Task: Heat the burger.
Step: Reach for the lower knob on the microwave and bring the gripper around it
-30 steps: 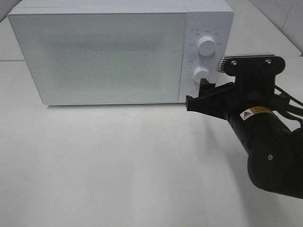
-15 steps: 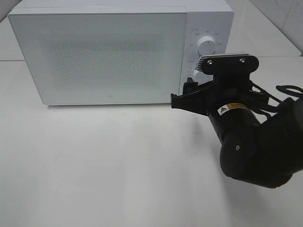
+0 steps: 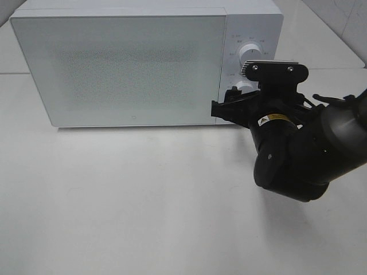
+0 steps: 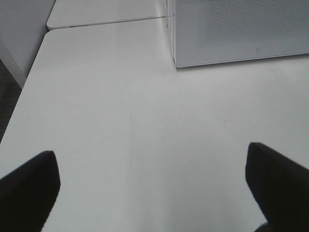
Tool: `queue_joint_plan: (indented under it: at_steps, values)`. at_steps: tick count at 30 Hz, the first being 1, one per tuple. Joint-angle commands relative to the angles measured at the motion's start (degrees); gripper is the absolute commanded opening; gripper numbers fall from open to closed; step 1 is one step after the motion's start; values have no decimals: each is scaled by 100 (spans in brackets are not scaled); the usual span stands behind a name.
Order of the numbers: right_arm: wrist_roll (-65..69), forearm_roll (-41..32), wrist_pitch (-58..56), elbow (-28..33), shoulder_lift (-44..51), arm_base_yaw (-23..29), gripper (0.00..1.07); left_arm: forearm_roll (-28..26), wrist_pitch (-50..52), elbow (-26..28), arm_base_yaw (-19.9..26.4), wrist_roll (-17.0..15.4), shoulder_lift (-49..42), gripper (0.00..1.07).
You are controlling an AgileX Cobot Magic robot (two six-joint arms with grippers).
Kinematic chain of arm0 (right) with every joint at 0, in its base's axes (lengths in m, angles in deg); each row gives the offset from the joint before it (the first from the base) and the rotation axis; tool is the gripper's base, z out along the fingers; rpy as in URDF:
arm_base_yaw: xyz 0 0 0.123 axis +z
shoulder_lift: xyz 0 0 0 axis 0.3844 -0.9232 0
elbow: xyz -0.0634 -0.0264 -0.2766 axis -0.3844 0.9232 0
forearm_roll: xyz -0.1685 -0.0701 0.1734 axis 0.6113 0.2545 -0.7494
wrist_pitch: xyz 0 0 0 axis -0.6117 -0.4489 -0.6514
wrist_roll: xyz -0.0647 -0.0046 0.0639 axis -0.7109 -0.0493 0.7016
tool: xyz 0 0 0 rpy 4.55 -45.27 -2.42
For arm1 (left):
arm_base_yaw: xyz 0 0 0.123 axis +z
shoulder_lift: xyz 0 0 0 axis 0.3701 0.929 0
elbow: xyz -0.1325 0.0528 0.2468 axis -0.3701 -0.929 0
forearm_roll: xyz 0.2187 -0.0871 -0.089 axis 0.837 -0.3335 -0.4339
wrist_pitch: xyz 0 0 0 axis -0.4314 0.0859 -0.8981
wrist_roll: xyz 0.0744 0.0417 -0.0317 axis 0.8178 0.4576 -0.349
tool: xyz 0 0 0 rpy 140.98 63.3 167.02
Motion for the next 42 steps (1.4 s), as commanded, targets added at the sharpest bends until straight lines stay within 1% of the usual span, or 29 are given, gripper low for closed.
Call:
queue_joint_plan:
  at_steps: [1, 12, 15, 24, 32, 35, 36, 37, 39, 40, 41, 42]
  values:
    - [103, 264, 676, -195, -138, -80, 76, 6, 57, -17, 11, -11, -97, 98]
    - [74, 246, 556, -670, -498, -350, 76, 6, 57, -17, 11, -6, -97, 98]
    - [23, 206, 561, -802, -596, -344, 76, 6, 57, -17, 11, -6, -97, 98]
    - [-103, 143, 567, -842, -602, -344, 76, 6, 57, -17, 11, -6, -97, 98]
    - [-241, 143, 688, -842, -596, -327, 73, 6, 57, -17, 11, -6, -97, 98]
    - [-241, 143, 716, -842, -596, -327, 69, 6, 57, -17, 11, -6, -97, 98]
    - [-241, 143, 716, -842, -596, -327, 65, 6, 57, -17, 11, -6, -97, 98]
    - [-241, 143, 716, -842, -596, -327, 65, 6, 57, -17, 11, -6, -97, 98]
    - [-241, 143, 688, -842, -596, -327, 56, 6, 57, -17, 11, -6, -97, 98]
    - [-241, 143, 688, -842, -596, -327, 56, 6, 57, -17, 11, -6, -97, 98]
    - [-241, 143, 659, -842, -596, -327, 47, 6, 57, -17, 11, -6, -97, 98]
    - [-241, 149, 625, -842, -596, -327, 41, 6, 57, -17, 11, -6, -97, 98]
